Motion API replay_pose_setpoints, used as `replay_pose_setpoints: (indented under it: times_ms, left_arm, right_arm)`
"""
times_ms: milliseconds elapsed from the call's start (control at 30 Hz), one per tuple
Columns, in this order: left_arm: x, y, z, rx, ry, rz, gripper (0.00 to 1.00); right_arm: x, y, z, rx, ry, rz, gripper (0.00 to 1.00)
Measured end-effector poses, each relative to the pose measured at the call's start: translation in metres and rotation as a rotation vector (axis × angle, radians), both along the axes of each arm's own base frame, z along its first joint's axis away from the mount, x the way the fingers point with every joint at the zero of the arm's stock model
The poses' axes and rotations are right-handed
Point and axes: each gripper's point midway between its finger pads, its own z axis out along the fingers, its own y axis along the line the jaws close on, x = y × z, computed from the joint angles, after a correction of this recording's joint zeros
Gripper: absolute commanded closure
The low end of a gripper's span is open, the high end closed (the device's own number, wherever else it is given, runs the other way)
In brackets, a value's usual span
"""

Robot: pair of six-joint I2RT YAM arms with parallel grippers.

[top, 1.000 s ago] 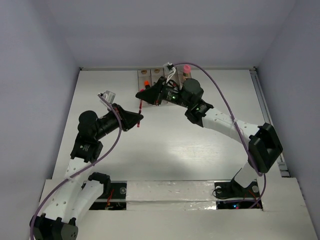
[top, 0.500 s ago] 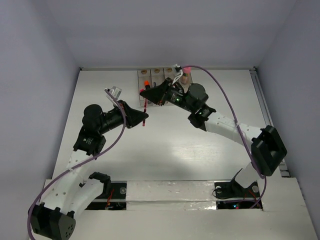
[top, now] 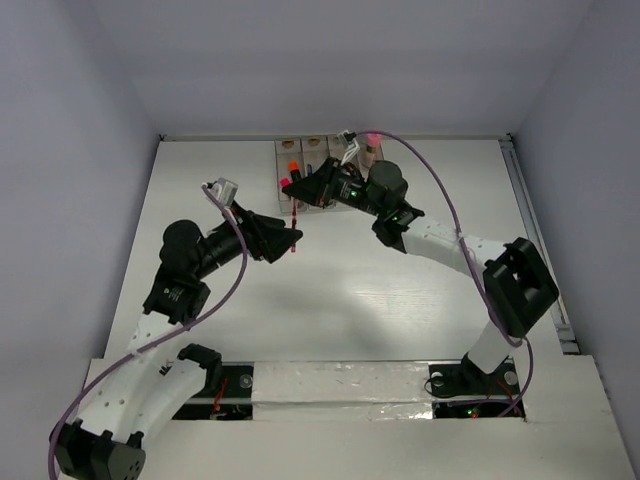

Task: Sort the stationery into containers
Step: Place the pen in the storage box.

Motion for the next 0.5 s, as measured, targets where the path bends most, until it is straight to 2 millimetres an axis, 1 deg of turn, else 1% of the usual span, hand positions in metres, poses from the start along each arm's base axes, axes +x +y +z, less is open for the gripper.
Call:
replay_pose_setpoints:
  times_ms: [33,67,133,167,200,267,300,367,500]
  left_arm:
    - [-0.003,0.002,0.001,0.005,-0.013,0.002,0.23]
    - [-0.006,0.003,0.001,0.011,-0.022,0.004,0.21]
    - [-0.013,0.008,-0.001,0.029,-0.035,0.015,0.17]
    - [-0.015,0.011,-0.002,0.04,-0.041,0.026,0.13]
    - [-0.017,0.014,-0.003,0.053,-0.048,0.037,0.13]
    - [-0.019,0.02,-0.007,0.08,-0.057,0.064,0.01]
    - [-0.02,0.023,-0.008,0.094,-0.068,0.081,0.01]
    - [-0.02,0.029,-0.014,0.12,-0.068,0.108,0.01]
    - [-0.018,0.039,-0.019,0.158,-0.075,0.164,0.01]
  right_arm:
    - [0.008,-0.003,0.0,0.001,0.003,-0.015,1.0]
    - [0.019,-0.006,-0.002,0.001,0.005,-0.035,1.0]
    - [0.037,-0.013,-0.006,-0.005,0.01,-0.075,1.0]
    - [0.049,-0.019,-0.01,-0.015,0.016,-0.101,1.0]
    - [0.059,-0.023,-0.014,-0.033,0.018,-0.128,1.0]
    - [0.08,-0.031,-0.019,-0.065,0.013,-0.184,1.0]
    - [0.095,-0.035,-0.023,-0.101,-0.003,-0.232,1.0]
    - [0.119,-0.041,-0.027,-0.161,-0.029,-0.309,1.0]
    - [0.166,-0.044,-0.027,-0.283,-0.128,-0.434,1.0]
